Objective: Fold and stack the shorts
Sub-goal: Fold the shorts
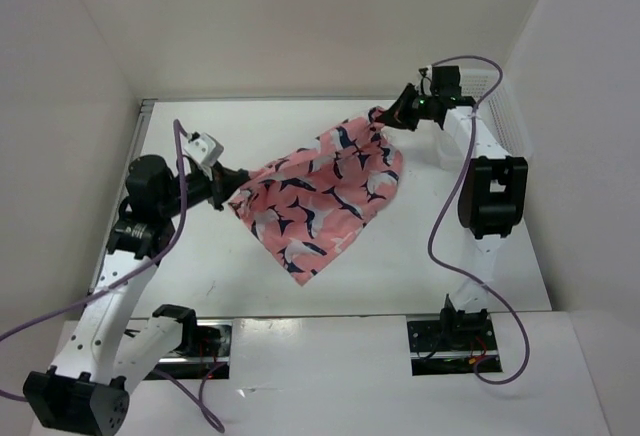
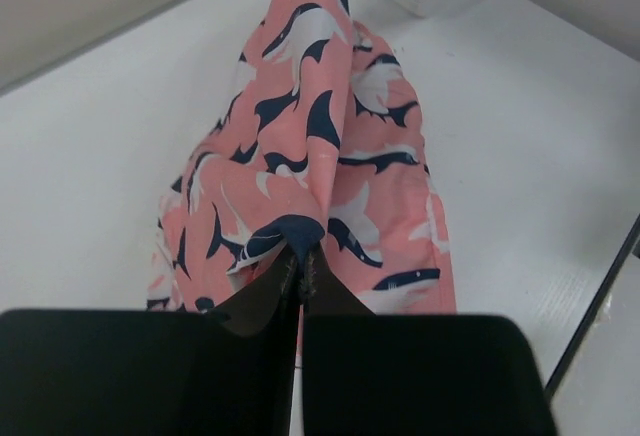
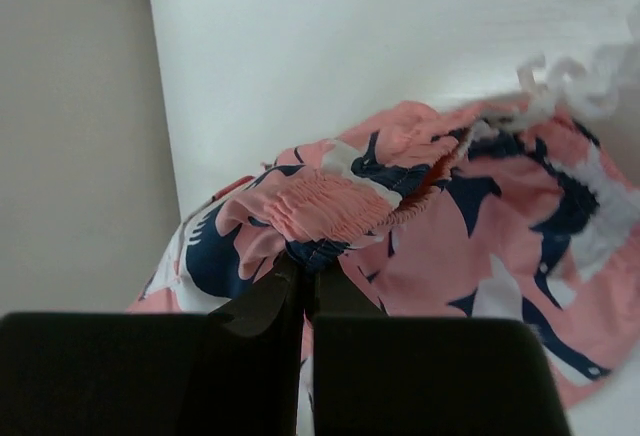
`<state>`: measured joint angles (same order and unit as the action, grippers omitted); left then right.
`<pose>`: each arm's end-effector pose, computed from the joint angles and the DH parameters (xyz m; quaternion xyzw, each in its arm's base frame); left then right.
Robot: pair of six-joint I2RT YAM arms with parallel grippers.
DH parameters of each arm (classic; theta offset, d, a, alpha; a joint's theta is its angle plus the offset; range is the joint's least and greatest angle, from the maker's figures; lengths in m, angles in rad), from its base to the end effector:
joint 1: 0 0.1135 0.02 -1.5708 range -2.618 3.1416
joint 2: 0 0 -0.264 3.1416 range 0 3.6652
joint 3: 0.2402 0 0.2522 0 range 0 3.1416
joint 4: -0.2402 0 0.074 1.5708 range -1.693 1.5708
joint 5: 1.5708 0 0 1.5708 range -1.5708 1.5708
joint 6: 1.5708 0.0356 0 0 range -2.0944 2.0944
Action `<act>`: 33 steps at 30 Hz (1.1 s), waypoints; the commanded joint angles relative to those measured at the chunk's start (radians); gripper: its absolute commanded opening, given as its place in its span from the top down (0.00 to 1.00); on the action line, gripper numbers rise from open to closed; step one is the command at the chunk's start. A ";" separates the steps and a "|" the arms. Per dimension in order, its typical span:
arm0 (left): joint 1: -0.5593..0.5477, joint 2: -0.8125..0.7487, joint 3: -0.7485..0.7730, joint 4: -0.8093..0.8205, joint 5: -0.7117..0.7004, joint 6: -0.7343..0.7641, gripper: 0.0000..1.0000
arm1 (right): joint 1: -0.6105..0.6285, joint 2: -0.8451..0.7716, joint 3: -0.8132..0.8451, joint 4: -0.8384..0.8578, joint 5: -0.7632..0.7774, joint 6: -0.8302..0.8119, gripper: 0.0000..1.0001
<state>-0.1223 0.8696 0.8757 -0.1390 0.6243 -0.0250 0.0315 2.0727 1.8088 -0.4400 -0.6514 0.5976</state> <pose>0.1922 -0.0446 0.3631 0.2369 0.7054 -0.2766 0.6081 0.4762 0.0366 0.2727 0.1111 0.8631 0.3992 0.2886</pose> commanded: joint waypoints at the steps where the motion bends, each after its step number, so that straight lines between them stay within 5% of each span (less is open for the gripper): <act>1: -0.045 -0.078 -0.075 0.004 -0.029 0.025 1.00 | -0.042 -0.123 -0.100 -0.026 -0.033 -0.058 1.00; 5: -0.097 -0.148 -0.174 -0.007 -0.029 0.025 1.00 | -0.100 -0.290 -0.369 0.049 -0.044 -0.058 1.00; 11: -0.142 -0.225 -0.326 -0.045 0.011 0.025 1.00 | -0.124 -0.350 -0.488 0.032 0.039 -0.074 0.98; 12: -0.142 -0.245 -0.348 -0.045 0.026 0.025 0.91 | -0.124 -0.350 -0.500 0.032 0.051 -0.074 0.96; 13: -0.142 -0.256 -0.366 -0.077 0.067 0.025 0.73 | -0.124 -0.350 -0.500 0.032 0.088 -0.074 0.86; 14: -0.142 -0.270 -0.377 -0.100 0.068 0.025 0.31 | -0.124 -0.350 -0.500 0.017 0.128 -0.065 0.71; 16: -0.142 -0.325 -0.388 -0.173 0.071 0.025 0.09 | -0.133 -0.404 -0.538 0.017 0.212 -0.044 0.25; 19: -0.151 -0.368 -0.363 -0.211 0.041 0.025 0.02 | -0.168 -0.503 -0.613 0.060 0.213 0.004 0.24; 24: -0.151 -0.321 -0.334 -0.175 -0.020 0.025 0.03 | -0.157 -0.585 -0.634 0.061 0.222 0.016 0.51; 29: -0.151 -0.163 -0.249 -0.142 -0.107 0.025 0.16 | -0.076 -0.700 -0.679 0.009 0.408 0.017 0.81; 33: -0.151 0.023 -0.158 -0.088 -0.199 0.025 0.29 | 0.065 -0.683 -0.689 0.030 0.460 0.045 0.83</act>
<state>-0.2703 0.8204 0.6415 -0.3023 0.5129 -0.0025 0.0273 1.3834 1.1358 -0.4320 -0.2749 0.6258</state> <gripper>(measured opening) 0.726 0.171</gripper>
